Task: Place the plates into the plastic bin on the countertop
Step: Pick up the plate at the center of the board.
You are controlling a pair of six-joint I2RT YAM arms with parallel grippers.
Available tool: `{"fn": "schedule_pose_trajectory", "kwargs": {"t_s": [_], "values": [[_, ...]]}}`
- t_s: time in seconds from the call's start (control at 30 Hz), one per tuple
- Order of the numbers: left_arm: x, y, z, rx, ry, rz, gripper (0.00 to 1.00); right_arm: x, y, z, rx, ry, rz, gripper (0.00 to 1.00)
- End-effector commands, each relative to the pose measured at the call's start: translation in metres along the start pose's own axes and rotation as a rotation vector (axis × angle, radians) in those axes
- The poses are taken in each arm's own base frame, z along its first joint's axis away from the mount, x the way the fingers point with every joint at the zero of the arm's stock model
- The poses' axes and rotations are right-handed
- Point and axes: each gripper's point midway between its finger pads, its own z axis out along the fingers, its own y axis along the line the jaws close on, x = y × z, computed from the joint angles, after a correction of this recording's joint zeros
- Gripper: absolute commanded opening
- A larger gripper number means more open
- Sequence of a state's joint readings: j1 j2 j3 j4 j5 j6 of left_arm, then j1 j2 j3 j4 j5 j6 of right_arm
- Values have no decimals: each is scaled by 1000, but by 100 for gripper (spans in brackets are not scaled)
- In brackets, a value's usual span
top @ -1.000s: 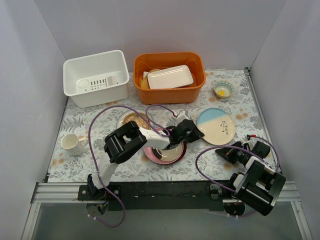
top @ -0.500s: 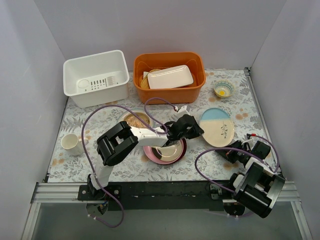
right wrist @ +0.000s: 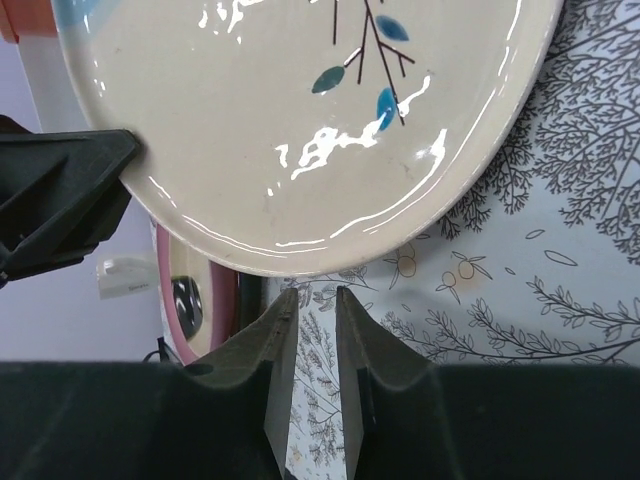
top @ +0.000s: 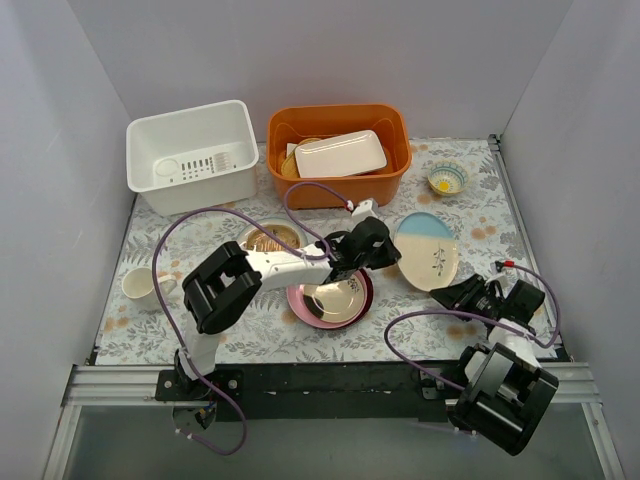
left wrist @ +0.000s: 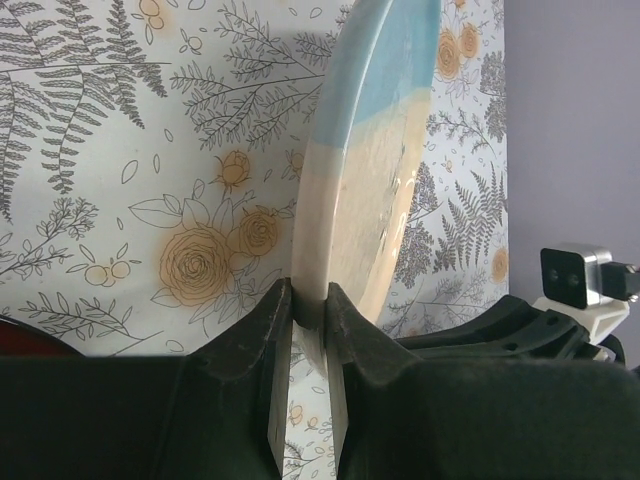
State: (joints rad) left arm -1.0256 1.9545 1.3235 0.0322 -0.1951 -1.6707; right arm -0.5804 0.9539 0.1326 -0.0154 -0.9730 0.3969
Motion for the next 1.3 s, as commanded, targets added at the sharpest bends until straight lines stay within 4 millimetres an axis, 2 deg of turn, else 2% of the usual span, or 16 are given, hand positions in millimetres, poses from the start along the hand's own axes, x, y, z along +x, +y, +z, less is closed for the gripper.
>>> {"fn": "schedule_pose_trajectory", "kwargs": {"t_s": [0.0,0.2,0.23,0.27,0.33,0.37,0.47,0.6,0.87,1.03,1.27], "values": [[-48,-55,-33,141,-109,-36,0,-5,13,-2,-61,-18,-65,30],[-43,-42,-36,108,-97,-19,0,-29,4,-3,45,-95,-91,32],[-43,-41,-37,102,-97,-15,0,-29,0,-4,75,-91,-68,36],[-42,-38,-38,91,-93,-7,0,-42,-3,-5,121,-118,-83,38],[-44,-36,-43,84,-97,7,0,-47,-9,-5,158,-109,-76,41],[-45,-34,-45,80,-95,9,0,-56,-11,-7,188,-123,-91,42],[-48,-33,-51,81,-92,28,0,-62,-23,-7,245,-109,-71,47],[-41,-27,-59,75,-60,36,0,-62,-34,-2,246,-92,-37,53],[-18,-26,-65,119,39,34,0,-67,-34,7,179,-140,-42,66],[-6,-29,-65,151,67,43,0,-63,-47,11,211,-121,-4,65],[-2,-37,-68,200,89,62,0,-52,-60,15,232,-89,64,55]]}}
